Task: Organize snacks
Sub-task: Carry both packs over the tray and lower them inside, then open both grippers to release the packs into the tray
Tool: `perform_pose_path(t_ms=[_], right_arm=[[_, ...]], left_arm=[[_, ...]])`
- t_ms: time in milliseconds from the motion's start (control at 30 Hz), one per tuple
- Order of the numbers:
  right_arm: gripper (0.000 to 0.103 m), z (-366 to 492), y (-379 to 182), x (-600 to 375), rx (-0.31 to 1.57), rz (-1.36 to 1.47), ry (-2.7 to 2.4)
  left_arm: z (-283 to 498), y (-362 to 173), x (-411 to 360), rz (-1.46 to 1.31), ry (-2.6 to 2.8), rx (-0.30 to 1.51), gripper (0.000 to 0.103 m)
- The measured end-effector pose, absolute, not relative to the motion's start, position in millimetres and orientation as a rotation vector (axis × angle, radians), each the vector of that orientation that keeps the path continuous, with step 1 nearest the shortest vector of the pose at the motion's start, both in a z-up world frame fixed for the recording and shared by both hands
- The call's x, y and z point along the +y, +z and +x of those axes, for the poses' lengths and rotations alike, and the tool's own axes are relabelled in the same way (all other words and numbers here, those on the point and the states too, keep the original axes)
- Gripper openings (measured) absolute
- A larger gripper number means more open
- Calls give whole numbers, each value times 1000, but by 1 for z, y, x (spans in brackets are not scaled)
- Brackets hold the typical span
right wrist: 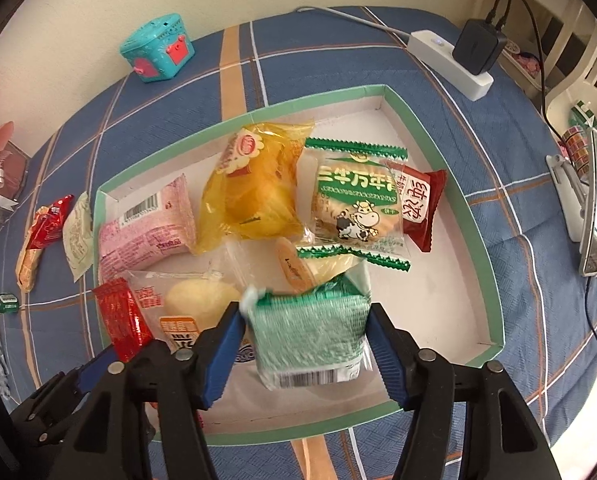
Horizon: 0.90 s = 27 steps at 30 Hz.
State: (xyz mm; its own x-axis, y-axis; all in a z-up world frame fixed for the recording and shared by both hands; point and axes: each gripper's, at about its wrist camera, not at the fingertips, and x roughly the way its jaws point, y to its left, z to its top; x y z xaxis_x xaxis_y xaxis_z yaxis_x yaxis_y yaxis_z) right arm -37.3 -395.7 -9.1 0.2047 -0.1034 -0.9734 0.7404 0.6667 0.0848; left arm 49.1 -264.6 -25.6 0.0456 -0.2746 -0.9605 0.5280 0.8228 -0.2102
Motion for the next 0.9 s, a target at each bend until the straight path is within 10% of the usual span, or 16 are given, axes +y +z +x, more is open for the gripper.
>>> perform_pose_path(t_ms=[900], right_arm=[[81, -52, 32, -401, 1084, 636, -665]], left_arm=[[48, 11, -263, 145, -639, 1318, 76]])
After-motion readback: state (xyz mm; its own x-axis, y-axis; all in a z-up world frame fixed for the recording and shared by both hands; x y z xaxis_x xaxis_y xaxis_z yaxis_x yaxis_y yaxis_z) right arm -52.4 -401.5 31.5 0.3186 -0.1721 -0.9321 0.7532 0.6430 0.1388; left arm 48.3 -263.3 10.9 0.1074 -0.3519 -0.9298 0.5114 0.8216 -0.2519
